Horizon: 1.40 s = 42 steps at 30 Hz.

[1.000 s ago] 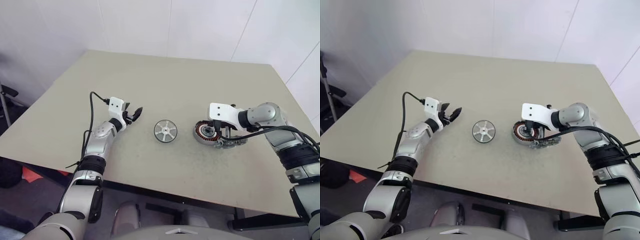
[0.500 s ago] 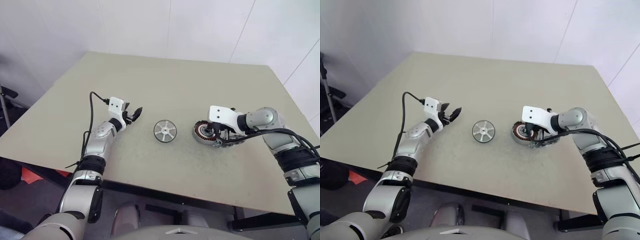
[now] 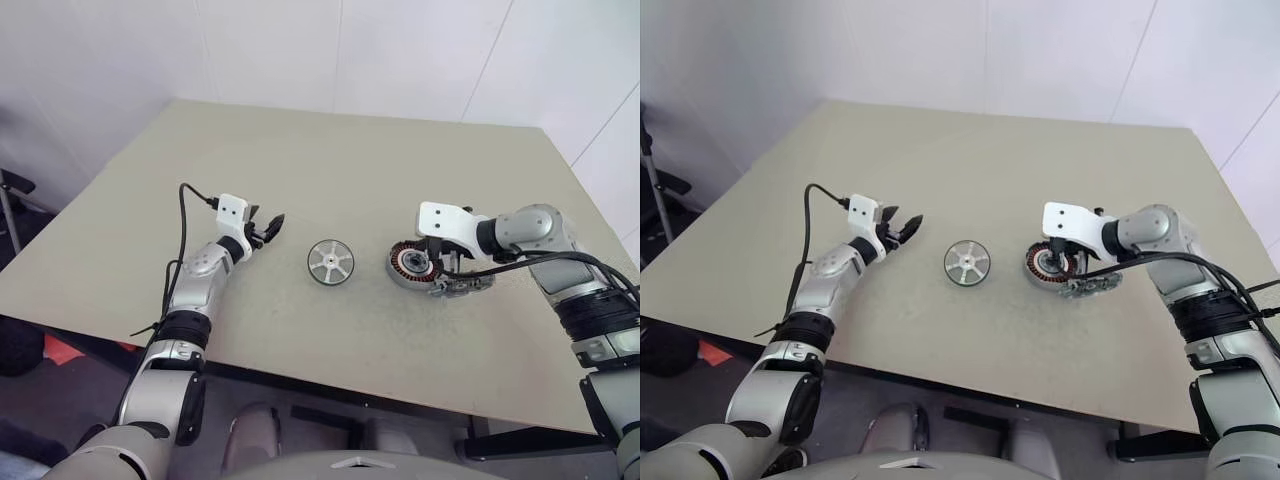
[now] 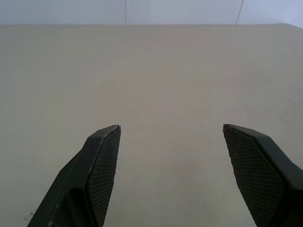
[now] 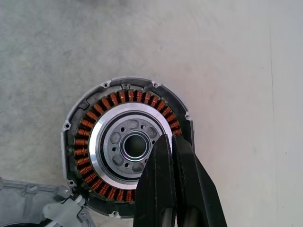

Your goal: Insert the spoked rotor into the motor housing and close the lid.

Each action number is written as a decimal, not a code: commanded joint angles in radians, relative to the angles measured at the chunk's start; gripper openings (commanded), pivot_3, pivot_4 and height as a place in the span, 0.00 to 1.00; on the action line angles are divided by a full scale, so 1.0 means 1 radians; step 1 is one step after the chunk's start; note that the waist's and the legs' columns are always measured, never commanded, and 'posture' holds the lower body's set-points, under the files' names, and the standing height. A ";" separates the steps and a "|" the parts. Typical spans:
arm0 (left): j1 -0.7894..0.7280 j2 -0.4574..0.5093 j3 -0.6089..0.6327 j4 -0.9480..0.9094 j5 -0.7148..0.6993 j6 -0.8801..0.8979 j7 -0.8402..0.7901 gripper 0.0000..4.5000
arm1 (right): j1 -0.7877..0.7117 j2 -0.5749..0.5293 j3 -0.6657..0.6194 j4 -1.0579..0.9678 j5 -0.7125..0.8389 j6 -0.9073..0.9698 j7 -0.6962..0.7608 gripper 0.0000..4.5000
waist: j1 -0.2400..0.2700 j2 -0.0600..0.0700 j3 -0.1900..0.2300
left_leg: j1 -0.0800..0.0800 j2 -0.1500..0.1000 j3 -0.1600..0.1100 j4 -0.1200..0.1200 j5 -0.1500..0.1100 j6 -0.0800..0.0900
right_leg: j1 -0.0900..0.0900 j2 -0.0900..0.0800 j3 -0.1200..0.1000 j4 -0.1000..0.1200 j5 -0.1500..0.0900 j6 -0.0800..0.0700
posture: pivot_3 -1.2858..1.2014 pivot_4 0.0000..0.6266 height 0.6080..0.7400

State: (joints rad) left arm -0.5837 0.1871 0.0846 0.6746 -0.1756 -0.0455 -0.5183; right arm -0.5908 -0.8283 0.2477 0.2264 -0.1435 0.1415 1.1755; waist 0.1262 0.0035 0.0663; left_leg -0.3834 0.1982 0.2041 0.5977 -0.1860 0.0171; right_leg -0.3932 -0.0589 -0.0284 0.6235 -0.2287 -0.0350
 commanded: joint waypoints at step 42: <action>-0.015 0.003 -0.002 -0.017 0.001 -0.024 0.002 0.82 | -0.029 0.321 -0.039 -0.153 0.263 0.345 -0.082 0.37 | -0.001 -0.001 0.000 | 0.000 0.000 0.000 -0.001 0.001 -0.002 | -0.001 0.000 0.000 0.001 0.000 0.000 | 0.52 0.00 1.00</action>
State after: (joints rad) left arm -0.5851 0.1857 0.0791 0.6800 -0.1748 -0.0479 -0.5183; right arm -0.5987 -0.5099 0.2194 0.0980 0.0878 0.4717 1.1067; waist 0.1251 0.0029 0.0663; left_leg -0.3838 0.1985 0.2040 0.5969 -0.1853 0.0155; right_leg -0.3950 -0.0586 -0.0281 0.6244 -0.2287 -0.0355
